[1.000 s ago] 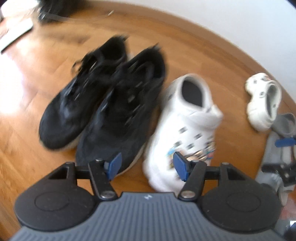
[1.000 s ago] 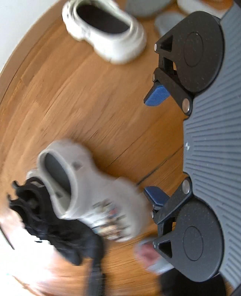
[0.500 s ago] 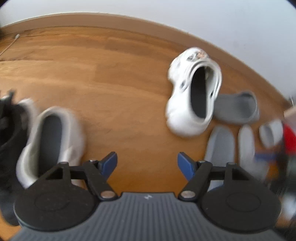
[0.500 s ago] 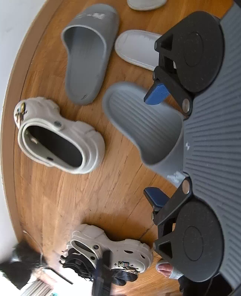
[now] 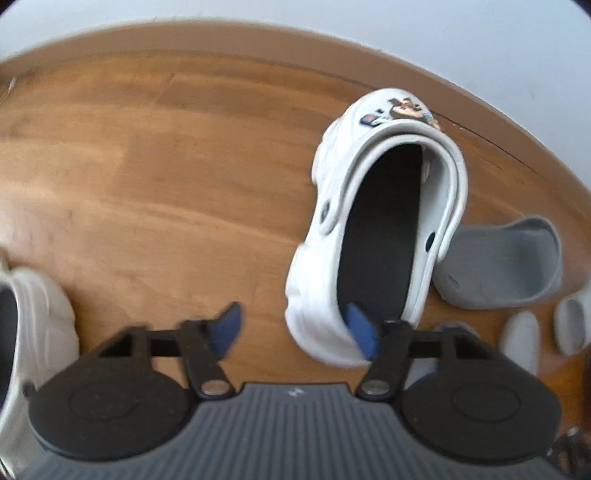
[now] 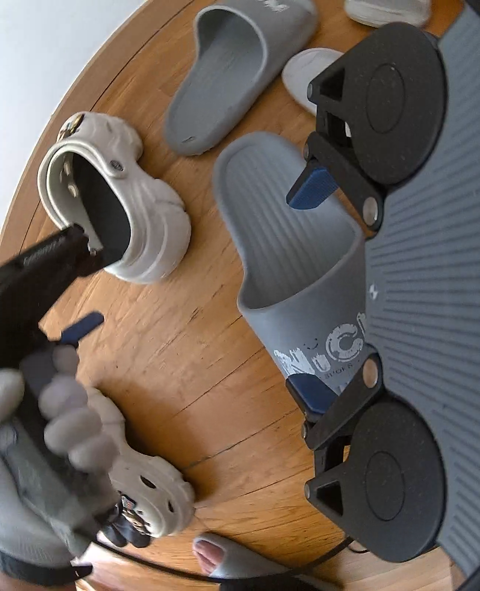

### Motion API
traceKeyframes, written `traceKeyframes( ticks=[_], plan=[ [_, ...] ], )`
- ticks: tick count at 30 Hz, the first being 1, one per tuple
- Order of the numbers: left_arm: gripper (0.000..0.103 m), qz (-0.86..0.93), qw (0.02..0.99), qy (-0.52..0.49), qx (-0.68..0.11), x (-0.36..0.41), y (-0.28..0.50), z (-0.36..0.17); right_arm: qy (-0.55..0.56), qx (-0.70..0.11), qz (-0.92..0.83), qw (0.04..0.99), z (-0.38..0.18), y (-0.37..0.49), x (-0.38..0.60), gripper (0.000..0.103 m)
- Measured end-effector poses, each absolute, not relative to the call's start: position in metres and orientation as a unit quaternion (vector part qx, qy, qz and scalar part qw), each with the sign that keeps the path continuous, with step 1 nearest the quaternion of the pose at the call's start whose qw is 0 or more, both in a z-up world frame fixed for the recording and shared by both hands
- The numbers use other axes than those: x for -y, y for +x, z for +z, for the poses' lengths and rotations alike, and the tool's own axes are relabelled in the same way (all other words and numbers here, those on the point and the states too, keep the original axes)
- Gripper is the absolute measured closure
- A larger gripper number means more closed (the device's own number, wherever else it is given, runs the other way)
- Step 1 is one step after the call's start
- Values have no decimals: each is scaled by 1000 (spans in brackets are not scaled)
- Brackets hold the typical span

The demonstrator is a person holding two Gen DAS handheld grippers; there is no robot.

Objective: Organize scattered shoes
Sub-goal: 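Close the left gripper on the white clog's rim, then carry the clog with the left gripper and set it beside the charmed clog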

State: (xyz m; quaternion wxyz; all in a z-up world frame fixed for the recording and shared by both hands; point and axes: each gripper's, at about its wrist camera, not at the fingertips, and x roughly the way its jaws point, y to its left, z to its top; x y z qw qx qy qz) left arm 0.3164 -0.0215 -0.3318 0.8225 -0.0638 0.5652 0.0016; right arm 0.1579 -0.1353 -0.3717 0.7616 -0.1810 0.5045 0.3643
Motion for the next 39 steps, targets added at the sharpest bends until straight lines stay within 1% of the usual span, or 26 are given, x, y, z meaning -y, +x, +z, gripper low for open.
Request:
traceKeyframes(
  ticks=[1,2,3,4,10,14,18,20,22,23,25,27,30,33,35,37,38,39],
  plan=[
    [74,3,825,-60,-563,20,318,-331,-181,-504,361,764,-372,162,136,6],
    [77,7,826,-61,-560,15,316,-331,-181,-503,358,766,-372,166,137,6],
    [80,10,829,-53,-556,12,315,-331,-179,-502,354,769,-371,171,142,6],
    [80,14,832,-46,-552,8,313,-331,-178,-501,350,771,-369,176,146,6],
    [79,33,850,3,-526,-16,309,-333,-187,-485,332,787,-368,193,155,6],
    [77,76,870,64,-482,-36,306,-337,-197,-466,336,794,-365,203,157,6],
    [75,129,868,34,-479,-64,316,-332,-201,-460,333,799,-365,213,159,5],
    [69,136,871,5,-473,-76,316,-321,-201,-461,330,799,-366,216,160,5],
    [55,128,876,-34,-464,-84,313,-303,-204,-460,330,798,-368,218,160,5],
    [51,117,878,-56,-461,-85,311,-293,-207,-459,331,798,-369,218,161,5],
    [36,75,873,-97,-472,-80,311,-283,-208,-459,333,797,-371,216,159,5],
    [29,33,857,-124,-499,-66,325,-288,-210,-461,337,793,-372,215,158,5],
    [24,-25,829,-160,-535,-46,346,-296,-217,-463,340,789,-375,213,155,5],
    [24,-11,820,-157,-551,-35,366,-313,-222,-460,348,786,-373,210,150,5],
    [28,-19,797,-177,-577,-38,378,-329,-221,-458,351,786,-370,209,146,5],
    [59,-47,802,-169,-571,-33,377,-332,-209,-463,352,786,-367,211,145,5],
    [68,-65,809,-162,-562,-30,375,-331,-204,-466,353,786,-367,211,145,5],
    [84,-80,815,-152,-553,-27,373,-330,-200,-468,353,785,-366,211,145,5]
  ],
)
